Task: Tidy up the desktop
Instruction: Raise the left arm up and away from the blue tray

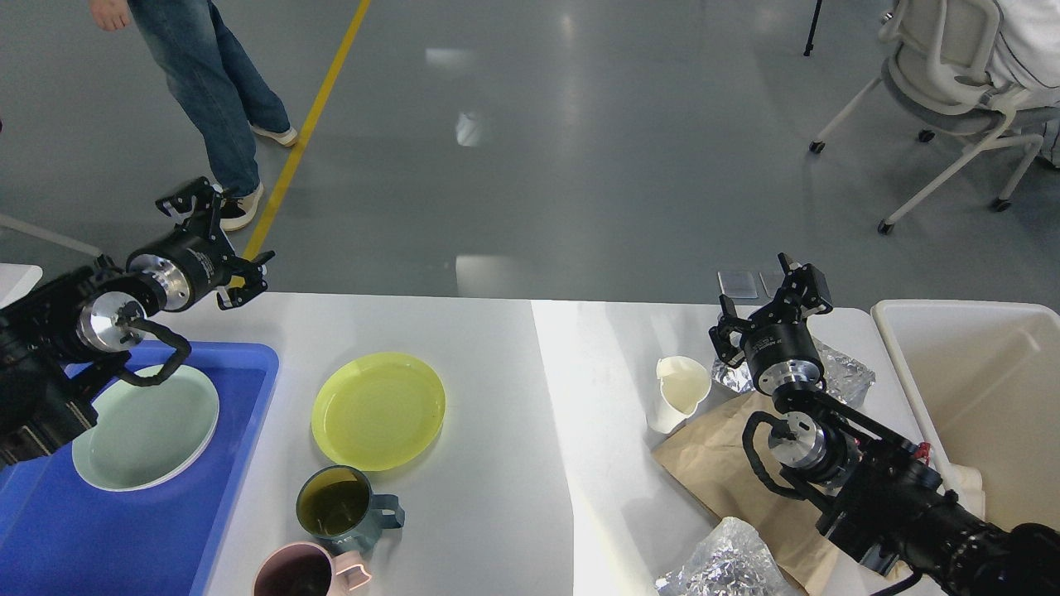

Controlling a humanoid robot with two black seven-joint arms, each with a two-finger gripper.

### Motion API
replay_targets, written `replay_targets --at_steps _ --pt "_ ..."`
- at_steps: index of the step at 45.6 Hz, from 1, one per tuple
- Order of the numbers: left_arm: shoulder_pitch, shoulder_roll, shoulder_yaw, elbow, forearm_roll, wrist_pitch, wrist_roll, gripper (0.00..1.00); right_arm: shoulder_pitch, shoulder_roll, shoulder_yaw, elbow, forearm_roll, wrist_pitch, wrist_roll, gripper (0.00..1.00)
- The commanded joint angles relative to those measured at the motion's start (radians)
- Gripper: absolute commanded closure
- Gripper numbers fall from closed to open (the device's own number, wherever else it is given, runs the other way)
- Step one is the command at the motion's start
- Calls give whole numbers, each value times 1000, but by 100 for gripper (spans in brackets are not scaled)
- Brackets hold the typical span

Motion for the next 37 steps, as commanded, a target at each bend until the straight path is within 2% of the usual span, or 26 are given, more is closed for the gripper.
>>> replay_targets --at_steps 1,7,8,16,26,31,37 --pt "-167 23 274 0 6 1 0 4 0 0 0 0 0 0 0 0" --pt "-346 17 542 2 28 -7 0 4 0 0 0 0 0 0 0 0" --pt "-406 14 623 3 34 -7 0 4 0 0 0 0 0 0 0 0" --pt "-590 -53 917 3 36 -13 0 4 0 0 0 2 0 0 -1 0" --pt "-753 -173 1165 0 39 -38 -2 4 0 0 0 2 0 0 0 0" --pt "-820 -214 1311 -1 40 -117 -2 4 0 0 0 2 0 0 0 0" --pt "-892 -283 1486 -3 40 -289 -2 4 0 0 0 2 0 0 0 0"
